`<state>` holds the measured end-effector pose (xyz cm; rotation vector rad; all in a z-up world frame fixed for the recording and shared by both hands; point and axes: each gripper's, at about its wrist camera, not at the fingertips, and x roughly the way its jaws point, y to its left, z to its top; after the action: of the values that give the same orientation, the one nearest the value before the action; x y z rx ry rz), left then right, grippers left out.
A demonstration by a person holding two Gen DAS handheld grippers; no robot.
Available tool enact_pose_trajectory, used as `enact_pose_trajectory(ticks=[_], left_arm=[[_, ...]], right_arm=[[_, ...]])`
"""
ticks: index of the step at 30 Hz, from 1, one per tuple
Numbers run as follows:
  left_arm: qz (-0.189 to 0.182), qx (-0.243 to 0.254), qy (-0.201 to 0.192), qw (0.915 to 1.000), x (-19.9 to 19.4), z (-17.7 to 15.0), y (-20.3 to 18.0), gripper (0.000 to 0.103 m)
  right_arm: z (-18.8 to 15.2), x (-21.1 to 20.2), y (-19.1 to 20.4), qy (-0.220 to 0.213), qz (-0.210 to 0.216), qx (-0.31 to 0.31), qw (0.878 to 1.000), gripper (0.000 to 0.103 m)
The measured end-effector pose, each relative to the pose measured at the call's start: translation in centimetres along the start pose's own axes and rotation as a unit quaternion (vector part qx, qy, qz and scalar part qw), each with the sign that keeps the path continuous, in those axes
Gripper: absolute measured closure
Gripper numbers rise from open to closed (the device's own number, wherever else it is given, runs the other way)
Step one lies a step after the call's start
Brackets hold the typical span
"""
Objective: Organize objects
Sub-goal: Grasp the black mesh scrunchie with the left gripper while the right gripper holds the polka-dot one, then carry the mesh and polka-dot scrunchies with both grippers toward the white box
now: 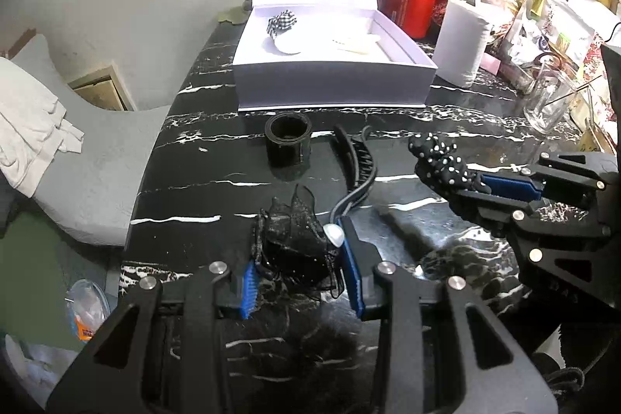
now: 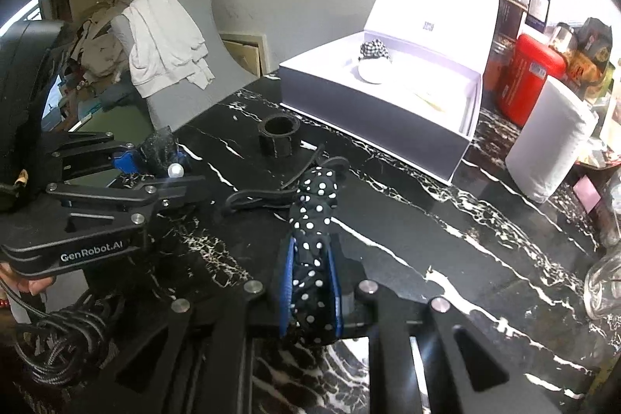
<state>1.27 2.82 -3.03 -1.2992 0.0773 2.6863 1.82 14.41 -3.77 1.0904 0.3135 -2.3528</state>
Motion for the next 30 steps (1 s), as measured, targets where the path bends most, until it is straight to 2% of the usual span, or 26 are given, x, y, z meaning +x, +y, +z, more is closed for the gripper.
enact_pose_trajectory(ticks=[14, 24, 30], left_arm=[[-0.011, 0.000, -0.018, 0.9998, -1.0, 1.8, -1.8, 0.069], [-0.013, 0.013, -0.013, 0.9997, 0.8, 5.2, -2.1, 0.069], [-0.016, 0.016, -0.005, 0.9997, 2.3, 6.8, -1.7, 0.069]], right_arm=[[-0.3, -2.0, -0.8, -0.010, 0.004, -0.005, 1.000, 0.088], [0.6, -1.2, -2.6, 0.007, 0.010, -0.004, 1.000, 0.088], [1.9, -0.5, -3.6, 0.000, 0.017, -0.002, 1.000, 0.088]])
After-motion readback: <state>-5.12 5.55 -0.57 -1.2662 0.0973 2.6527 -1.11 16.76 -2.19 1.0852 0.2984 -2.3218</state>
